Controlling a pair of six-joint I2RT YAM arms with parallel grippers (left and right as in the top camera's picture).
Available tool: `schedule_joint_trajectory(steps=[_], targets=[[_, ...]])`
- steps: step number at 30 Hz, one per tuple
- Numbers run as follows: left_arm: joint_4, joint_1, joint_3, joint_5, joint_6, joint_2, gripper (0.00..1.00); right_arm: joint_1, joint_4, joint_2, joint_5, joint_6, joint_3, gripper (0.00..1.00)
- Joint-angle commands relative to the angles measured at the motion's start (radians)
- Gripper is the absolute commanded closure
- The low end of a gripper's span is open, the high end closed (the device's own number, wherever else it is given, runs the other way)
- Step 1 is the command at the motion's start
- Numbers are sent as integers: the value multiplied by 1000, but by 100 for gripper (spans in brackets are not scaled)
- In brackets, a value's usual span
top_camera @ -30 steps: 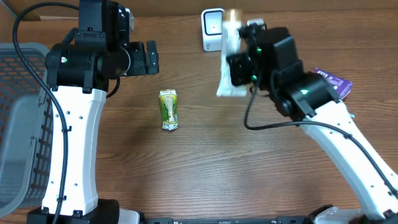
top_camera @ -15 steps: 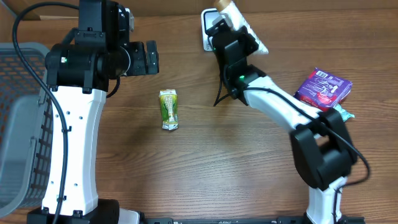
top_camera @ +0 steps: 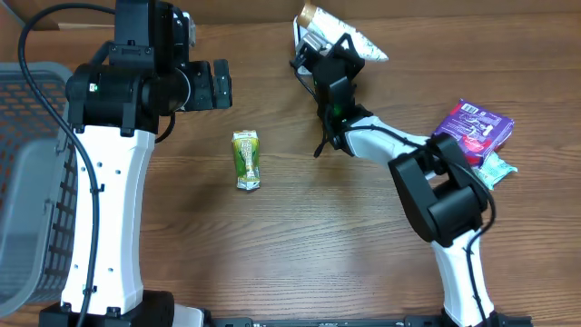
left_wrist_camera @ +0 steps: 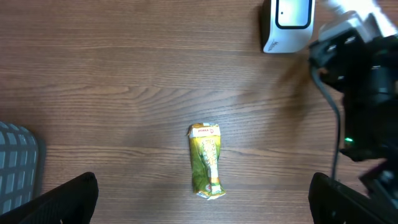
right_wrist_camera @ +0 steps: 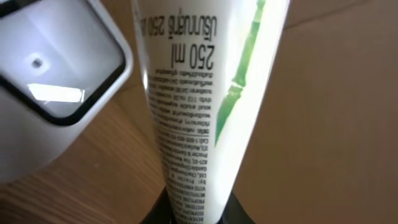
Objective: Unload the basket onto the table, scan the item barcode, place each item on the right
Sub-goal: 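Lift white tube and hold its barcode over the white scanner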
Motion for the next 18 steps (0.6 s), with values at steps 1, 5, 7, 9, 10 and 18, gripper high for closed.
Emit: schedule_joint_trajectory(steps=[1,5,7,9,10,18], targets=[[4,-2,9,-6,8,2,1,-14,34,20,-21,-27,31,96],[4,-2,9,-6,8,2,0,-14,36,34,-50,-26,31,96],[4,-2,9,-6,8,2,0,-14,37,34,-69,-26,31,96],[4,-2,9,-5,8,2,1,-14,47,34,-82,-27,31,96],[4,-2,9,-5,8,2,1,-14,69,34,-83,-27,31,96],[4,-2,9,-6,8,2,1,-13,104,34,-64,-27,44,96]])
